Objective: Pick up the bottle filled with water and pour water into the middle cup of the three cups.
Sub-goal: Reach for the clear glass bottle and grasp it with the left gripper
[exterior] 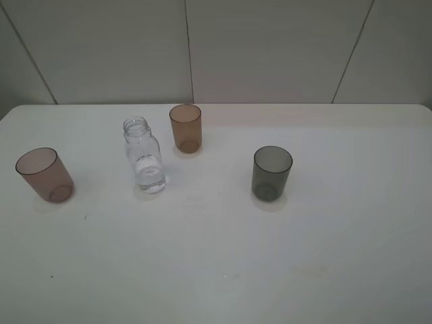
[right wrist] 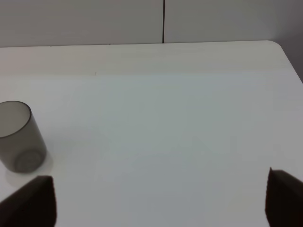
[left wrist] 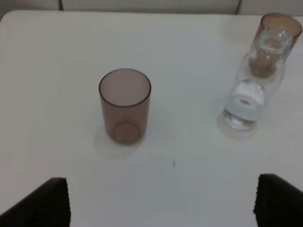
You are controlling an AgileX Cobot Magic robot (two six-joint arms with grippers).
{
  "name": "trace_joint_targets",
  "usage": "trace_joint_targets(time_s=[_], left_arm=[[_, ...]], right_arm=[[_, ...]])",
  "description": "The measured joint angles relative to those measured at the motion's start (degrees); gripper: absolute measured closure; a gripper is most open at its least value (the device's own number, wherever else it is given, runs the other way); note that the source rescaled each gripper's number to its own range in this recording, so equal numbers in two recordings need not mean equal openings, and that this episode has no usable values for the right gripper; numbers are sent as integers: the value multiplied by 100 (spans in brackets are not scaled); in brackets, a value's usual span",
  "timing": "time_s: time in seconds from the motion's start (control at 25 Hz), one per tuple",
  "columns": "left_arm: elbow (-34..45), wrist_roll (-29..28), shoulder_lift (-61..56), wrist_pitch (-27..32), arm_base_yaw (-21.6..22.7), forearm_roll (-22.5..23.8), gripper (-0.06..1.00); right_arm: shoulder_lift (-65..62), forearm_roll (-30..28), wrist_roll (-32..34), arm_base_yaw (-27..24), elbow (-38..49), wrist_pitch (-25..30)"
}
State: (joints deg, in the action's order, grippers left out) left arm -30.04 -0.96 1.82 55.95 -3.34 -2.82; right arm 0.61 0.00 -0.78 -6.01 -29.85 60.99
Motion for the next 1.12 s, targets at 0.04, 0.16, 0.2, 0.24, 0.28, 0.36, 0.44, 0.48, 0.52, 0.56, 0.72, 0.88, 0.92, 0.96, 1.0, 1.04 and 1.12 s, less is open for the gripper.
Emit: trace_joint_targets(time_s=[0.04,0.16,0.2,0.24,0.28,0.36,0.44,0.48,0.52,0.56,0.72,0.88,0.92,0.96,1.0,1.04,1.12], left_arm=[[-2,30,160,-178,-83,-4,-6],[-8,159,802,-836,-261,-153,-6],[-8,258,1089,-1019,-306,-275,-6],[-8,391,1395,-1228,-332,-419,-6],[-8,552,1660,-1431,-342,-626,-6],[87,972,2257,-1936,-372,-1040,-6],[393,1351,2699,-2655,-379,-1238,-6],[548,1427,2899,-2949,-379,-1260,-6],[736,1425,3072,-3306,-379,-1267,-6],[736,1425,3072,-3306,-379,-1267,-6],[1327,1193,3395,-4499,-379,-1275,-6],[1404,1116,3558,-4825,-379,-1071,-6],[1410,1107,3618,-4839,-385,-1053,-6],[1412,1102,3701,-4844,-424,-1048,-6],[1412,1102,3805,-4871,-511,-1035,-6],[1412,1107,3905,-4931,-685,-1030,-6],[1412,1138,4232,-5117,-1224,-1028,-6]], right_arm=[[0,0,0,0,0,0],[0,0,0,0,0,0],[0,0,0,0,0,0],[0,0,0,0,0,0],[0,0,0,0,0,0],[0,0,0,0,0,0],[0,0,0,0,0,0],[0,0,0,0,0,0],[0,0,0,0,0,0],[0,0,0,0,0,0],[0,0,0,0,0,0],[0,0,0,0,0,0],[0,0,0,0,0,0],[0,0,0,0,0,0],[0,0,0,0,0,0],[0,0,0,0,0,0],[0,0,0,0,0,0]])
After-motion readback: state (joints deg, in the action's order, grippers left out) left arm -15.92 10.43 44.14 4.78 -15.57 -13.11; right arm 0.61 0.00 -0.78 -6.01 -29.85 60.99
